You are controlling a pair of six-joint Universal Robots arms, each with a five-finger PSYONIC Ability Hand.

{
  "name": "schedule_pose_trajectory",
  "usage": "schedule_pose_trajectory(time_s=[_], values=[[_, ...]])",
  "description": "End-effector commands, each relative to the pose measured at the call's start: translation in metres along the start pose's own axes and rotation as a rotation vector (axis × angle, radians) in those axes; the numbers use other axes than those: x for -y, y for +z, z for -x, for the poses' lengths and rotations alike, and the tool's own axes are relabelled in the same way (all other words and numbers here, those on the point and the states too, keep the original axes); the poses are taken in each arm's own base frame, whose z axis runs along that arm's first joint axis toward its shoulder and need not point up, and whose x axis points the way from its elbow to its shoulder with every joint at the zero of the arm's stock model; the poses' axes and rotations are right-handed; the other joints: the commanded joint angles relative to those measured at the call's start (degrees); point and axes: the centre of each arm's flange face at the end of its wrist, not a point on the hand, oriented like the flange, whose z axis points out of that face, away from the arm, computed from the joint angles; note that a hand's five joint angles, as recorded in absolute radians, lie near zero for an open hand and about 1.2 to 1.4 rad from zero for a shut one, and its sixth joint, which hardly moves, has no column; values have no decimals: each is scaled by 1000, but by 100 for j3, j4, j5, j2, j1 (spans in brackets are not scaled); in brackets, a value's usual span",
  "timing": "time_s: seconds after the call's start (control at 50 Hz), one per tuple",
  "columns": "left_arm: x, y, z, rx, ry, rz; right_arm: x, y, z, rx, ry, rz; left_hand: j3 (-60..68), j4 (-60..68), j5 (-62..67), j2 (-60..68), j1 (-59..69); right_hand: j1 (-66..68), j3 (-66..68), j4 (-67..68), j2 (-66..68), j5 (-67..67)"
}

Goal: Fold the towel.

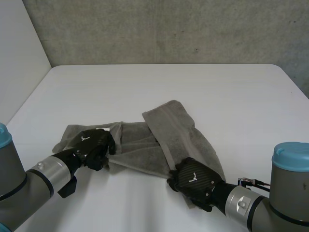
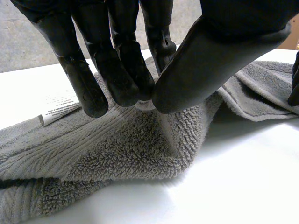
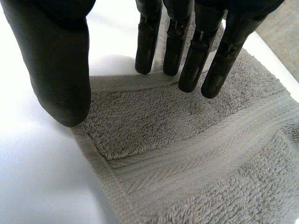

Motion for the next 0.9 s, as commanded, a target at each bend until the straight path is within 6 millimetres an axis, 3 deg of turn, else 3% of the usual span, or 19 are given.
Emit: schedule_pose_trajectory(time_s=[0.02,0.12,0.26,0.72,0.76,0.8,0.82,0.86,0.88,0.9], values=[[-1,0,0,-1,0,2,-4,3,2,9,-24,9,337,188,418,374,569,-85,-117,-152,-173,70],[-2,-1,-1,-3,-2,6,-4,4,1,9,-25,3,337,188,418,374,569,588,555,521,500,742],[-2,-1,-1,-4,-2,6,-3,5,-1,3,-17,1,337,188,418,374,569,2738,2705,2670,2649,2892],[-3,-1,-2,-4,-3,9,0,8,-15,-49,-11,-4,337,188,418,374,569,4720,4688,4653,4632,4875],[-3,-1,-2,-4,-1,8,0,10,-22,-80,4,-7,337,188,418,374,569,4720,4688,4653,4632,4875],[-3,-1,-2,-4,-2,9,-1,12,-46,-183,78,-5,337,188,418,374,569,4720,4688,4653,4632,4875],[-3,-1,-2,-4,-2,9,-1,12,-46,-183,79,-5,337,188,418,374,569,4720,4688,4653,4632,4875],[-3,-1,-1,-3,-2,9,-7,10,-84,-343,176,-6,337,188,418,374,569,4720,4688,4653,4632,4875],[-3,-1,-1,-3,-2,9,-7,10,-84,-344,177,-6,337,188,418,374,569,4720,4688,4653,4632,4875],[-3,-1,-1,-3,-2,7,-12,6,-105,-433,227,-4,337,188,418,374,569,4720,4688,4653,4632,4875]])
